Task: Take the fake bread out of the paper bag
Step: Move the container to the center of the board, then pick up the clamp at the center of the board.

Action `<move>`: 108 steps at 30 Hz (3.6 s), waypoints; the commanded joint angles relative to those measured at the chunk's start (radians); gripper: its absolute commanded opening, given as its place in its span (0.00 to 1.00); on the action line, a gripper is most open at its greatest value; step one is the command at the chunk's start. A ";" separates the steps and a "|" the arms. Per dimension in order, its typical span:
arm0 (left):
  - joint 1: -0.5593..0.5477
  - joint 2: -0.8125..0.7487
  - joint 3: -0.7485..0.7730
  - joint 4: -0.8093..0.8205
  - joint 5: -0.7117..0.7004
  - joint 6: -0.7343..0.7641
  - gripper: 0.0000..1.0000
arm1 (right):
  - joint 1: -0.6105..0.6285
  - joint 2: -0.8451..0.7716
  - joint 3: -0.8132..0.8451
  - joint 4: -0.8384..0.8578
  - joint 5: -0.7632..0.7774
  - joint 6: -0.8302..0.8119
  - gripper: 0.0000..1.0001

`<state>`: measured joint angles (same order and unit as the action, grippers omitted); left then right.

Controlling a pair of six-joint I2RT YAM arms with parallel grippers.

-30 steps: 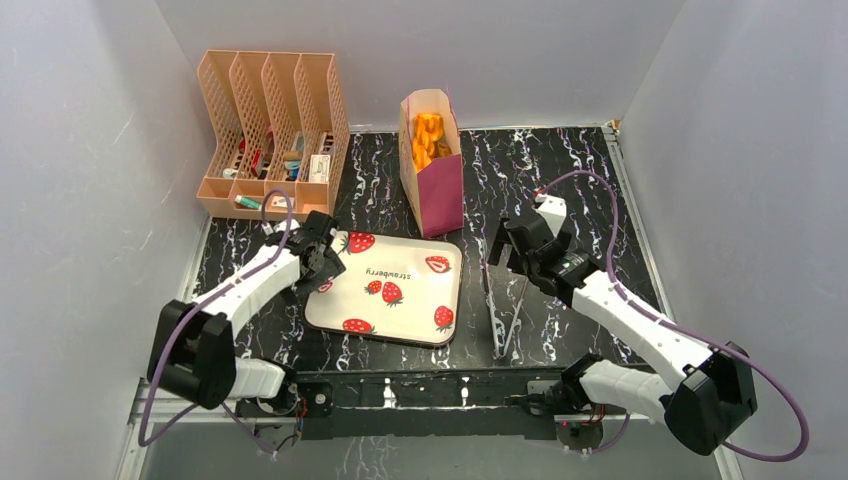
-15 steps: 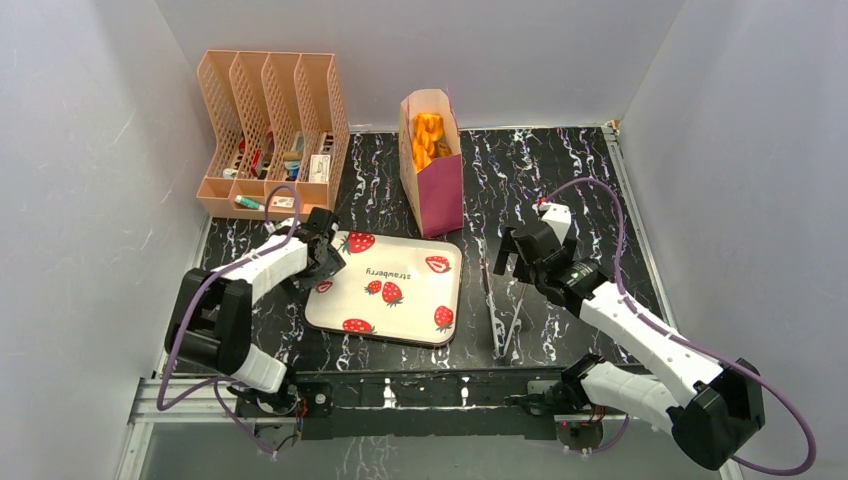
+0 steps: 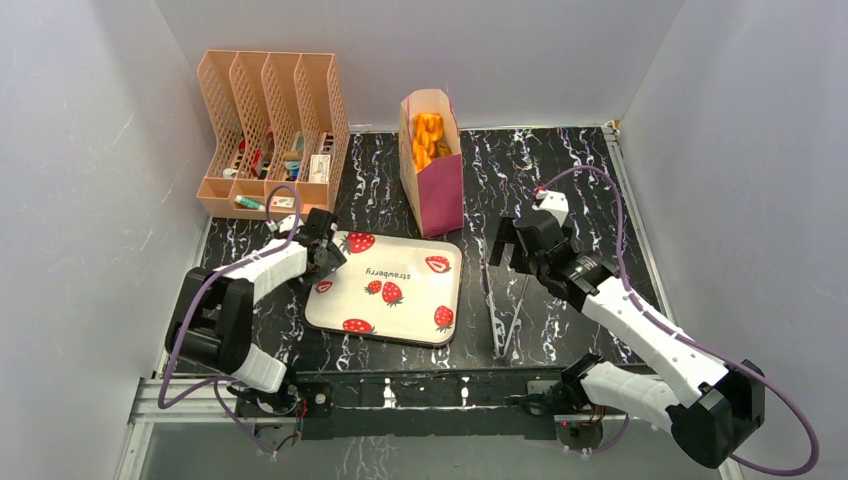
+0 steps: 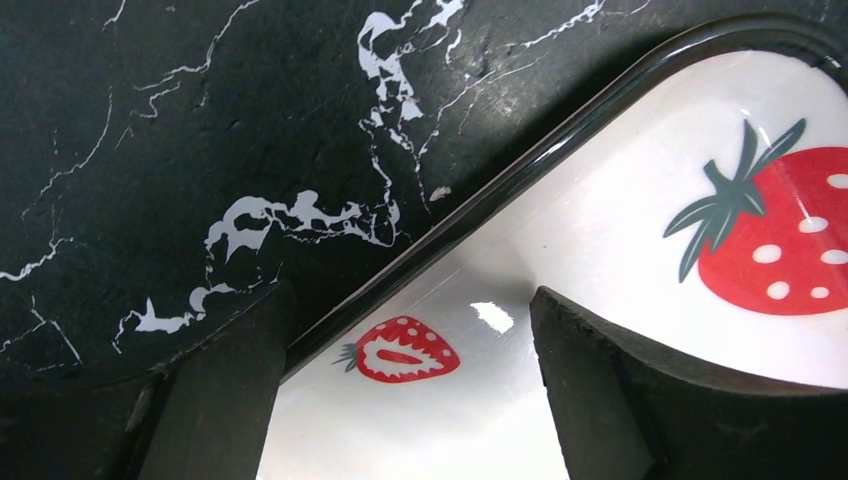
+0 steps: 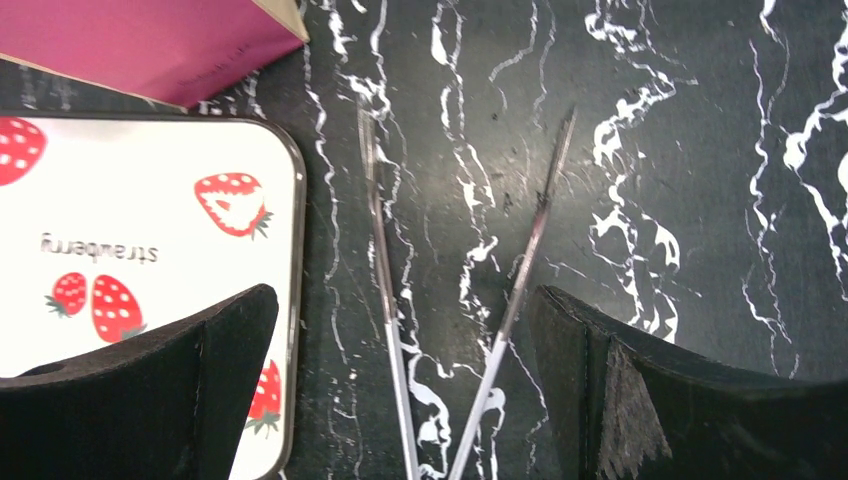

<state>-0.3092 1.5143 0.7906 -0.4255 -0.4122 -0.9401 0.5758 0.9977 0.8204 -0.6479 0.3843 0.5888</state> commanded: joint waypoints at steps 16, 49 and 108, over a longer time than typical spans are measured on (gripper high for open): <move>0.003 0.096 -0.108 0.058 0.224 0.065 0.24 | 0.029 0.328 0.457 0.265 -0.039 -0.175 0.98; -0.234 0.328 0.086 0.149 0.449 0.208 0.00 | 0.001 0.307 0.353 0.165 0.257 -0.070 0.98; -0.261 0.146 0.230 0.099 0.378 0.222 0.47 | 0.013 0.282 -0.103 -0.327 0.097 0.902 0.87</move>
<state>-0.5762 1.7367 1.0286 -0.2539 -0.0029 -0.7319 0.5835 1.2644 0.7307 -1.0443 0.4435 1.4685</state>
